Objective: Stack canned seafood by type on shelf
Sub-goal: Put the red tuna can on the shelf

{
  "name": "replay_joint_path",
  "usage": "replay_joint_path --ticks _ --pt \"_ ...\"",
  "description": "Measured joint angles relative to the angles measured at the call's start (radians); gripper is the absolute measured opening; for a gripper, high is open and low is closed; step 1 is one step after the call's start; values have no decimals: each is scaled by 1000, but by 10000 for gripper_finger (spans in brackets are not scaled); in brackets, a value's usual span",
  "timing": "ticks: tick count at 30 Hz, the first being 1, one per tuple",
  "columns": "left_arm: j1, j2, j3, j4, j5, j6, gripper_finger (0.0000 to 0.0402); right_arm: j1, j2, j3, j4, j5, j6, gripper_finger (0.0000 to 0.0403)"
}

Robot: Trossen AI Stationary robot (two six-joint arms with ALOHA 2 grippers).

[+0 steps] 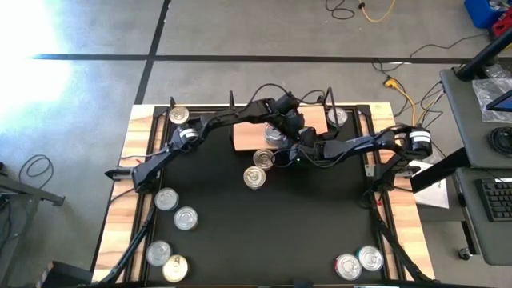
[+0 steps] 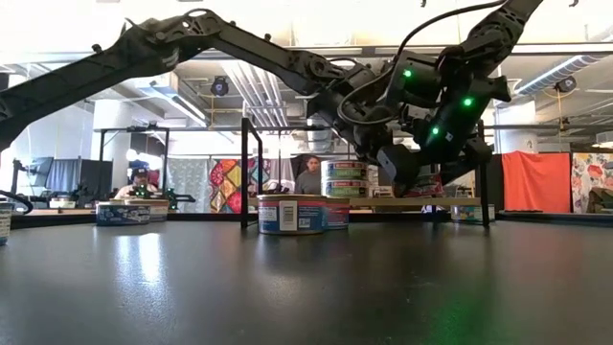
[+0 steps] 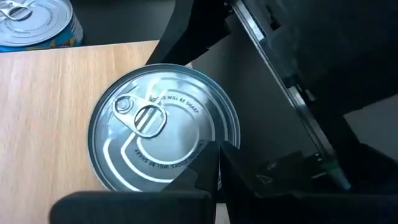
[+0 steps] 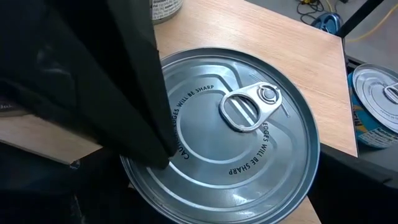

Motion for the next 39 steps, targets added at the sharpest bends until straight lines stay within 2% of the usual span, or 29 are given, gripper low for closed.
replay_joint_path --ticks 10,18,25,34,39 --pt "-18 0 -1 -2 -80 44 0 1 -1 0 -7 -26 -124 398" --pt "-17 -3 2 -73 -82 61 0 1 -4 -1 -6 -84 -167 398" --pt "-17 -4 2 -96 -77 60 0 -6 -4 -2 -6 -177 -162 398" --pt "-17 -4 2 -109 -84 49 0 -46 -3 -2 -30 -338 -78 398" --pt "-16 -4 2 -110 -94 47 0 -58 9 -3 -34 -368 -34 398"
